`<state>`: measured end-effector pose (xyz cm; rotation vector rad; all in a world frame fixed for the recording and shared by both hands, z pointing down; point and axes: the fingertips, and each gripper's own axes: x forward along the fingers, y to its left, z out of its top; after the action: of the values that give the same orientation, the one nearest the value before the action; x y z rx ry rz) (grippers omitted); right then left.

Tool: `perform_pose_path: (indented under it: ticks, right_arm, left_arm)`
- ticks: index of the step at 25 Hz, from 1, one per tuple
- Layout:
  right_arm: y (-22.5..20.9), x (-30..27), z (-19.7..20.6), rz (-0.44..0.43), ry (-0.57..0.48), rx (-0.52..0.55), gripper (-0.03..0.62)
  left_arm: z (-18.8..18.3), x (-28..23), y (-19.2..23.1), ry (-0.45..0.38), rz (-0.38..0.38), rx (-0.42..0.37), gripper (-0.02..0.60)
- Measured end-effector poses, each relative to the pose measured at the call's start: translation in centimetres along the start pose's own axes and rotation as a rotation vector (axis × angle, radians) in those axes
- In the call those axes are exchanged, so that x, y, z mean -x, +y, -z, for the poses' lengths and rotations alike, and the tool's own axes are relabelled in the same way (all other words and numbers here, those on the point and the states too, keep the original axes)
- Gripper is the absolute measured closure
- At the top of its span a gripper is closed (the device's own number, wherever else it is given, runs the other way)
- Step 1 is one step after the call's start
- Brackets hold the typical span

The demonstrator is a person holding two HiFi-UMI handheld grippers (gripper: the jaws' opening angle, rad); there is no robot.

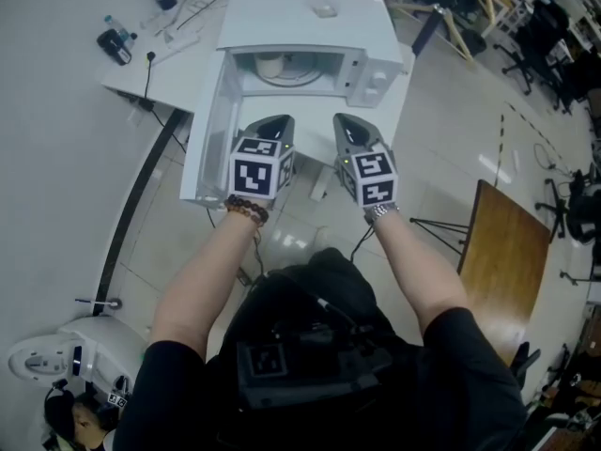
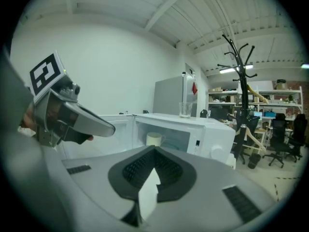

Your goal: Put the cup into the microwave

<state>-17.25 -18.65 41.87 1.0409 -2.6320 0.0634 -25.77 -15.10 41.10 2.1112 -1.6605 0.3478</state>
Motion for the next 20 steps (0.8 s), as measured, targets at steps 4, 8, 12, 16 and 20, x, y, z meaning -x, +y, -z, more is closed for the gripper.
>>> perform_pose_path:
  ticks: [4,8,12,16,20]
  right_arm:
    - [-1.2,1.0,-0.2,0.002,0.001,-0.003,0.592]
    - [-2.7,1.8,-0.1,-0.001,0.006,-0.011,0.592]
    - [-4.4,2.0,0.4,-0.006,0.019,-0.013,0.592]
    - [-6.0,2.1,0.7,-0.013,0.023,-0.013,0.591]
    - [-7.8,2.0,1.0,-0.02,0.024,-0.013,0.592]
  left_arm:
    - [-2.3,-0.4,-0.8,-0.056,-0.008,-0.026,0.58]
    - [-4.5,-1.1,-1.5,-0.104,-0.021,-0.044,0.58]
    - [-6.5,-1.9,-2.2,-0.168,-0.033,-0.046,0.58]
    - [-8.2,-2.8,-2.6,-0.214,-0.058,-0.053,0.548]
    - [-9.4,-3.9,-2.7,-0.25,-0.096,-0.056,0.529]
